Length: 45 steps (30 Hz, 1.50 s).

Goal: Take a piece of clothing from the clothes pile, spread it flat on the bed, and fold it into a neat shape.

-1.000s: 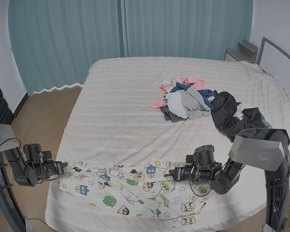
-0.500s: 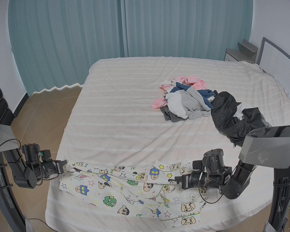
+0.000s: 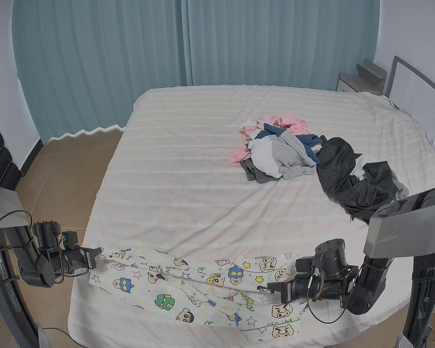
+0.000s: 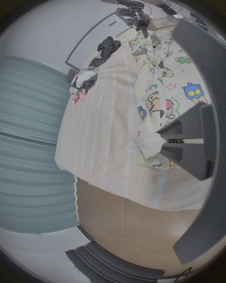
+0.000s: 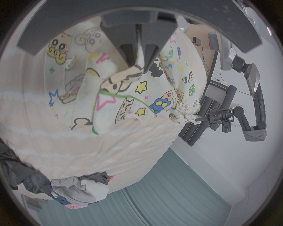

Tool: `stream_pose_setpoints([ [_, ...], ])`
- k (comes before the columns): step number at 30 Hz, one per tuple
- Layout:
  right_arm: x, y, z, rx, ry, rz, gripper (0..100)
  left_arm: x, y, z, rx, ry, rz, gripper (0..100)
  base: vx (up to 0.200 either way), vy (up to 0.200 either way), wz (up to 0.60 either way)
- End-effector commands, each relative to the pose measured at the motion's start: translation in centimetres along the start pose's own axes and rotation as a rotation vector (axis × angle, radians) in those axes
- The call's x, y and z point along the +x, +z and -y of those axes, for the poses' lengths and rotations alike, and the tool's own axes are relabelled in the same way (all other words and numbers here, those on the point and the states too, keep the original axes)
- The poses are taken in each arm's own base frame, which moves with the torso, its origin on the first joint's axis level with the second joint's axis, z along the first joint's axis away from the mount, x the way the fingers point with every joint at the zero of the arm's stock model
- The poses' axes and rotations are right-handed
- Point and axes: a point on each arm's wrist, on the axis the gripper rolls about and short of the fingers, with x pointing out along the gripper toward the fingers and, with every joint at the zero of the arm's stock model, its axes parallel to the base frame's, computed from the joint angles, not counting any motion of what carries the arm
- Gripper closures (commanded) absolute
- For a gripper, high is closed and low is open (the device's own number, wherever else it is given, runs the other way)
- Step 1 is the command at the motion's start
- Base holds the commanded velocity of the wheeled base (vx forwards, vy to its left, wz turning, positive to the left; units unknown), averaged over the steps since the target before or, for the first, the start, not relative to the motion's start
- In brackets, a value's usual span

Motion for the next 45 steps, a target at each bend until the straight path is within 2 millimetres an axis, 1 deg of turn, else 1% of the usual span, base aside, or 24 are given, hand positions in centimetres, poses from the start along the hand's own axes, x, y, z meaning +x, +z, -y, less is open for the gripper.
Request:
stream_pose_setpoints([
  [1, 0.4, -3.2, 0.7, 0.013, -0.013, -0.085, 100, 0.3, -1.3, -0.1, 0.004, 0.001, -0.05, 100, 0.0, 0.0, 0.0],
  [3, 0.5, -3.6, 0.7, 0.007, -0.011, -0.075, 100, 0.4, -1.6, -0.1, 0.006, 0.001, -0.06, 100, 0.0, 0.0, 0.0],
  [6, 0.2, -4.0, 0.7, 0.005, -0.007, -0.07, 100, 0.3, -1.8, 0.0, 0.004, 0.001, -0.07, 100, 0.0, 0.0, 0.0],
  [7, 0.0, -4.4, 0.8, 0.008, -0.011, -0.083, 100, 0.2, -2.0, 0.0, 0.003, 0.001, -0.075, 100, 0.0, 0.0, 0.0],
  [10, -0.3, -4.6, 0.8, 0.011, -0.014, -0.088, 100, 0.2, -2.1, 0.0, 0.0, 0.002, -0.08, 100, 0.0, 0.0, 0.0],
  [11, -0.3, -4.6, 0.8, 0.012, -0.014, -0.088, 0, 0.2, -2.1, 0.0, 0.0, 0.003, -0.081, 0, 0.0, 0.0, 0.0],
  [16, -0.4, -4.2, 0.7, 0.014, -0.005, -0.051, 0, 0.3, -2.2, 0.0, -0.002, 0.003, -0.086, 0, 0.0, 0.0, 0.0],
  [20, -1.2, -3.9, 0.8, 0.015, -0.005, -0.018, 0, 0.1, -2.0, -0.4, -0.009, 0.017, -0.065, 0, 0.0, 0.0, 0.0],
  [24, -2.8, -3.0, 1.3, 0.041, -0.026, 0.037, 0, -0.6, -1.4, -2.1, -0.023, 0.065, 0.002, 0, 0.0, 0.0, 0.0],
  [25, -2.8, -3.0, 1.3, 0.041, -0.025, 0.04, 0, -0.7, -1.4, -2.2, -0.024, 0.066, 0.003, 0, 0.0, 0.0, 0.0],
  [27, -3.6, -2.0, 1.3, 0.083, -0.03, 0.088, 0, -1.0, -0.8, -3.3, -0.04, 0.1, 0.056, 0, 0.0, 0.0, 0.0],
  [29, -4.1, -1.1, 1.0, 0.108, -0.03, 0.137, 0, -1.3, -0.4, -3.8, -0.089, 0.12, 0.1, 0, 0.0, 0.0, 0.0],
  [30, -4.2, -1.1, 1.0, 0.108, -0.03, 0.14, 0, -1.3, -0.4, -3.9, -0.095, 0.122, 0.102, 0, 0.0, 0.0, 0.0],
  [32, -4.5, 0.0, 0.5, 0.117, -0.039, 0.199, 0, -1.6, 1.0, -4.8, -0.236, 0.134, 0.197, 0, 0.0, 0.0, 0.0],
  [34, -4.5, 0.6, 0.0, 0.104, -0.031, 0.233, 0, -2.6, 2.1, -4.6, -0.426, 0.115, 0.262, 0, 0.0, 0.0, 0.0],
  [35, -4.5, 0.7, 0.0, 0.103, -0.029, 0.236, 0, -2.8, 2.2, -4.6, -0.443, 0.112, 0.267, 0, 0.0, 0.0, 0.0],
  [36, -4.4, 1.1, -0.6, 0.08, -0.01, 0.255, 0, -4.5, 3.3, -3.7, -0.648, 0.065, 0.318, 0, 0.0, 0.0, 0.0],
  [37, -4.1, 1.5, -0.9, 0.071, 0.002, 0.265, 0, -5.5, 3.2, -3.2, -0.748, 0.034, 0.32, 0, 0.0, 0.0, 0.0],
  [38, -3.8, 1.9, -1.1, 0.063, 0.012, 0.275, 0, -6.4, 2.9, -2.8, -0.798, 0.008, 0.309, 0, 0.0, 0.0, 0.0],
  [39, -3.5, 2.2, -1.3, 0.058, 0.016, 0.275, 0, -7.0, 2.4, -2.6, -0.814, 0.0, 0.292, 0, 0.0, 0.0, 0.0],
  [41, -2.5, 3.0, -1.7, 0.044, 0.015, 0.248, 0, -8.9, 0.4, -2.0, -0.856, -0.036, 0.229, 0, 0.0, 0.0, 0.0],
  [43, -2.4, 3.1, -1.7, 0.041, 0.015, 0.245, 0, -9.1, 0.2, -2.0, -0.861, -0.041, 0.226, 0, 0.0, 0.0, 0.0],
  [44, -1.6, 4.5, -2.6, 0.014, 0.013, 0.2, 0, -10.2, -1.2, -2.0, -0.894, -0.064, 0.192, 0, 0.0, 0.0, 0.0],
  [45, -1.2, 4.8, -3.0, 0.003, 0.015, 0.177, 0, -10.4, -1.5, -2.1, -0.902, -0.056, 0.189, 0, 0.0, 0.0, 0.0],
])
